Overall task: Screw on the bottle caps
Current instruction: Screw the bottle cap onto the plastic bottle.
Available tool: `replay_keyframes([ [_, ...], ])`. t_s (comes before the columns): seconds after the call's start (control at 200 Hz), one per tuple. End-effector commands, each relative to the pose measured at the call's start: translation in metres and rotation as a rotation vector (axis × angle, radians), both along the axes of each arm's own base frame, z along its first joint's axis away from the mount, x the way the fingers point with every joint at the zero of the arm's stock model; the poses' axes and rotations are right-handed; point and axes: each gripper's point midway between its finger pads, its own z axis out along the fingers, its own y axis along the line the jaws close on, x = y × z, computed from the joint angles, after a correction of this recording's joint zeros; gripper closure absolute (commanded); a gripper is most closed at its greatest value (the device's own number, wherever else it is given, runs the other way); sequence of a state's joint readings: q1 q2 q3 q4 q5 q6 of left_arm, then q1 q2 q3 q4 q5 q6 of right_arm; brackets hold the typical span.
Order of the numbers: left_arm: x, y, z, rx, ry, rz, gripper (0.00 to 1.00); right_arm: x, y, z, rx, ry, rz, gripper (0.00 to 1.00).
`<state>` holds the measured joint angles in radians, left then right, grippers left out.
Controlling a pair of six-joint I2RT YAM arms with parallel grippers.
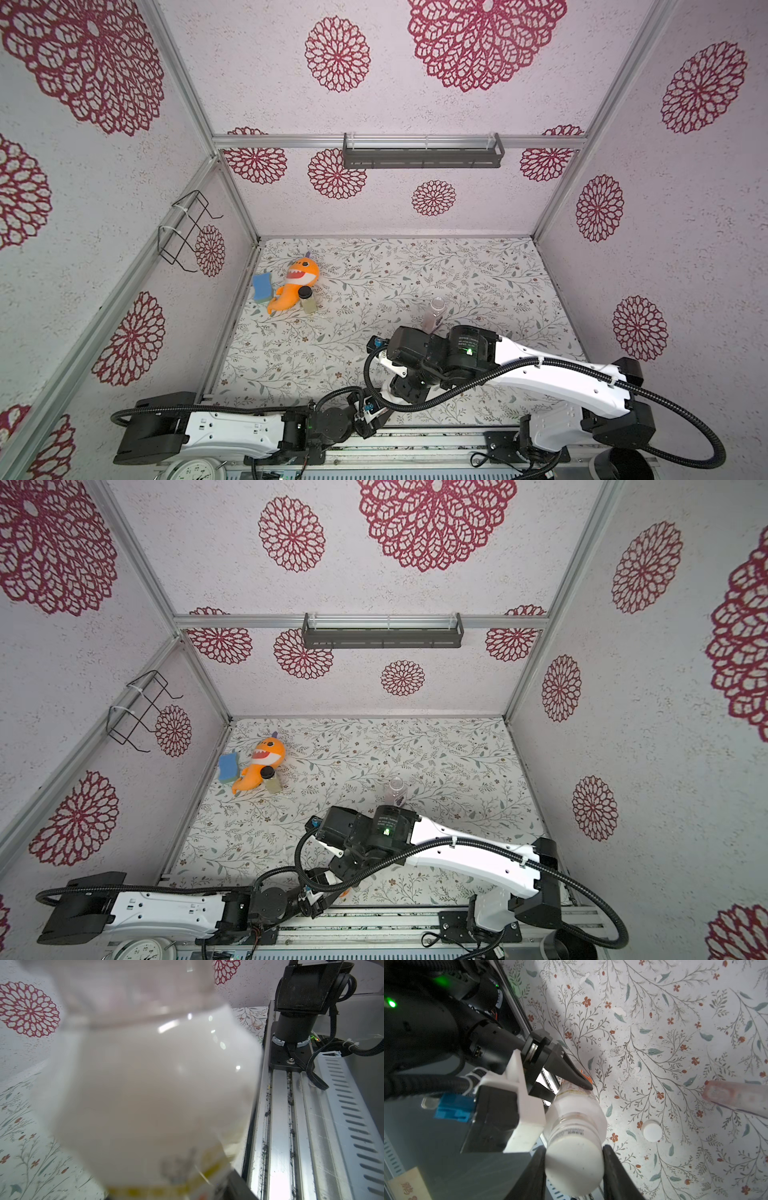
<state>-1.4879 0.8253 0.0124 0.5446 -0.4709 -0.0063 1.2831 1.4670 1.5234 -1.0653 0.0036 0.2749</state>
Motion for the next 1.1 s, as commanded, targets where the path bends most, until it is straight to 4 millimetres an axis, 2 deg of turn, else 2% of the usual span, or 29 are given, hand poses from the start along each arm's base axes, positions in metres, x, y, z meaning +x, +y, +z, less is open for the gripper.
replay_keyframes([
  [0.0,0.002,-0.003,0.045,-0.169,-0.067,0.016,0.51,0.007,0.009,0.001,0.057,0.02,-0.17,0.64],
  [0.205,0.001,-0.004,0.044,-0.165,-0.057,0.013,0.5,0.0,0.005,-0.003,0.036,0.022,-0.114,0.64],
  [0.495,0.0,-0.012,0.038,-0.129,-0.043,0.0,0.46,-0.009,0.005,0.003,0.035,0.031,-0.032,0.64],
  [0.656,0.002,-0.011,0.039,-0.131,-0.05,0.013,0.56,-0.015,0.006,0.002,0.049,0.052,-0.006,0.62],
  [1.091,-0.002,-0.011,0.04,-0.144,-0.035,-0.008,0.6,-0.02,0.006,0.006,0.082,0.031,0.066,0.5],
])
